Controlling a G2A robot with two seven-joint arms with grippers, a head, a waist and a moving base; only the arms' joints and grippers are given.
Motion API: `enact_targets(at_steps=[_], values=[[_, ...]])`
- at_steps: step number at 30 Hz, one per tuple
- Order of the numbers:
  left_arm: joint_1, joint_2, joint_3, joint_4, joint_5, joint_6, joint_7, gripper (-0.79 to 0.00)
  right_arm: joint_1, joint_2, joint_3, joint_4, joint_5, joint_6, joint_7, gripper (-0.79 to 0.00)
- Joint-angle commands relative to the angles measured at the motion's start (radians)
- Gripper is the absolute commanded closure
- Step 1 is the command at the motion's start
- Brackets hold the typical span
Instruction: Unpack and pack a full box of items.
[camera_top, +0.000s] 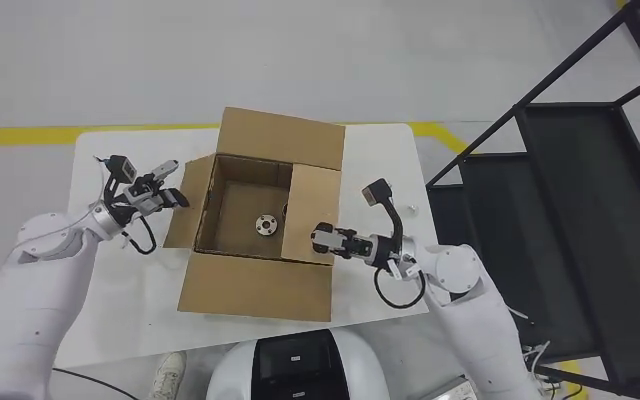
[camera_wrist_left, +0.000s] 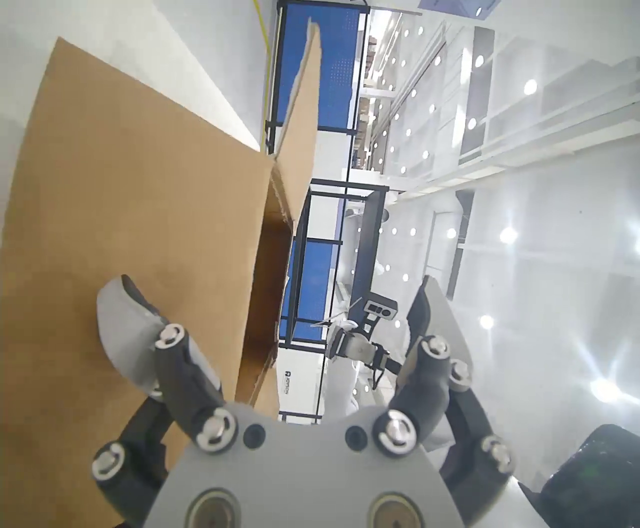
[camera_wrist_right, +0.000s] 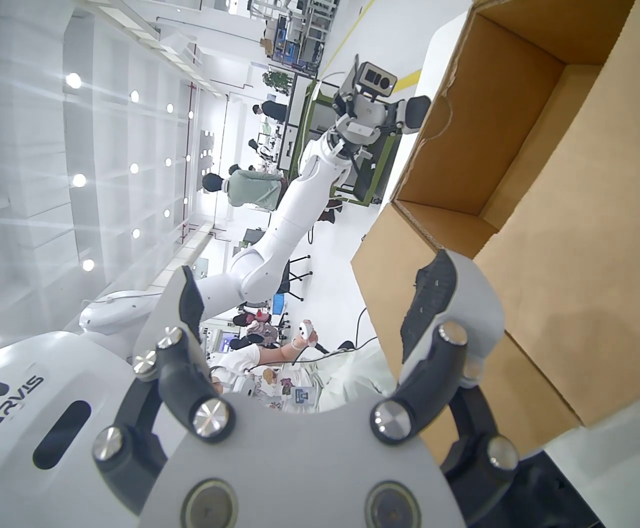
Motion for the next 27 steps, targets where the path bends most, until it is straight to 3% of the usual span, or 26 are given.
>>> enact_targets(at_steps=[1,7,13,21,27], values=[[-0.017,-0.009,0.032,0.029,0.001,0.008,-0.023,-0.785,0.006,0.001,-0.008,0.000,0.000,0.002,0.003,-0.785],[-0.049,-0.028,0.067,0.095,-0.015,-0.012,-0.057,-0.785,0.032,0.006,-0.034,0.008,-0.002,0.009,0.007,-0.785],[-0.037,-0.018,0.012,0.071,-0.054,-0.081,-0.076,-0.785,0.048,0.012,-0.048,0.011,0.001,0.012,0.008,-0.785],[0.028,0.008,-0.059,-0.202,-0.041,-0.089,-0.176,-0.785,0.053,0.021,-0.049,0.013,0.005,0.008,-0.005,-0.785],[-0.031,0.000,0.028,-0.364,0.089,-0.002,-0.211,-0.785,0.021,0.031,-0.006,0.009,0.014,0.002,-0.046,-0.785]])
